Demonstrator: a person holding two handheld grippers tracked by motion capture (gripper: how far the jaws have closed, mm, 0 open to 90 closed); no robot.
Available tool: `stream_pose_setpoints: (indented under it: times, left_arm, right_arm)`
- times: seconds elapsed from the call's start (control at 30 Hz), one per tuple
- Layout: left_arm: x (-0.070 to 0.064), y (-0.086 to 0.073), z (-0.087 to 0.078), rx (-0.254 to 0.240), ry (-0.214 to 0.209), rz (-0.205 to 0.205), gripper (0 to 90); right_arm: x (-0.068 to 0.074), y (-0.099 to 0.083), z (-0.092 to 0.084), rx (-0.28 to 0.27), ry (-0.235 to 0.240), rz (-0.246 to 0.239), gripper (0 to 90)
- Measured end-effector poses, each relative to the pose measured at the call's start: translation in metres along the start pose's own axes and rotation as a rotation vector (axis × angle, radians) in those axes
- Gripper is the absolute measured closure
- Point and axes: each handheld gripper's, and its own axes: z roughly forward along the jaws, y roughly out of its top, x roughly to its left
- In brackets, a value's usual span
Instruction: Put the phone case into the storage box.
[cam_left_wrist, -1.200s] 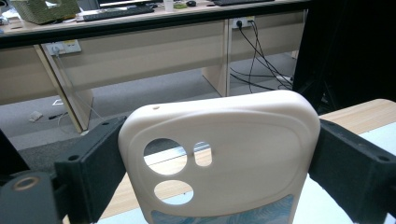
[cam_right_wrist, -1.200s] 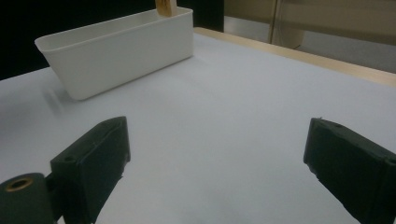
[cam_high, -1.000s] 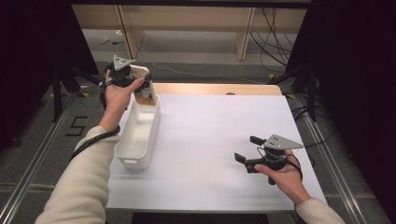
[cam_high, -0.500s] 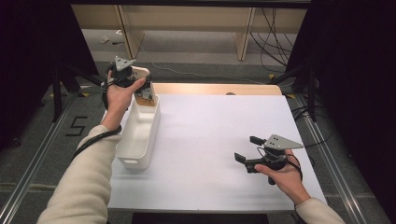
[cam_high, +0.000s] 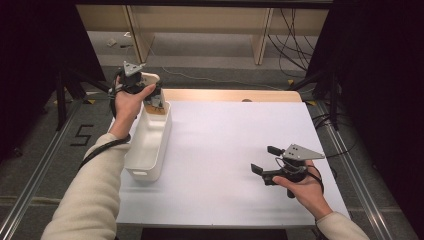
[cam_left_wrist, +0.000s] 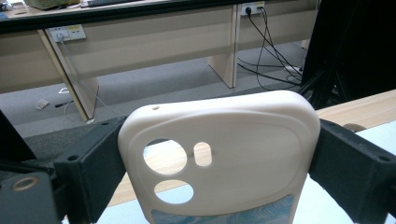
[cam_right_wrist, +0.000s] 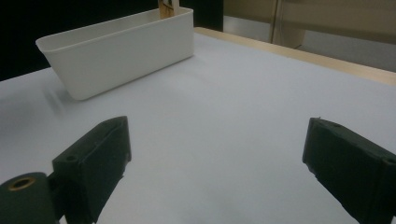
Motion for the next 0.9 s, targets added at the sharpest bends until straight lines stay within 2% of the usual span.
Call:
stream_pose_setpoints:
  times: [0.3,0.9]
  left_arm:
    - [0.0,-0.003,0.005,0.011,0.003,-0.001,8.9]
    - [0.003,-0.007,0.011,0.021,0.025,0.032,8.9]
  right_arm:
    - [0.0,0.0,0.0,0.0,0.001,0.001,8.9]
    - [0.0,0.0,0.0,-0.002,0.003,0.001,9.2]
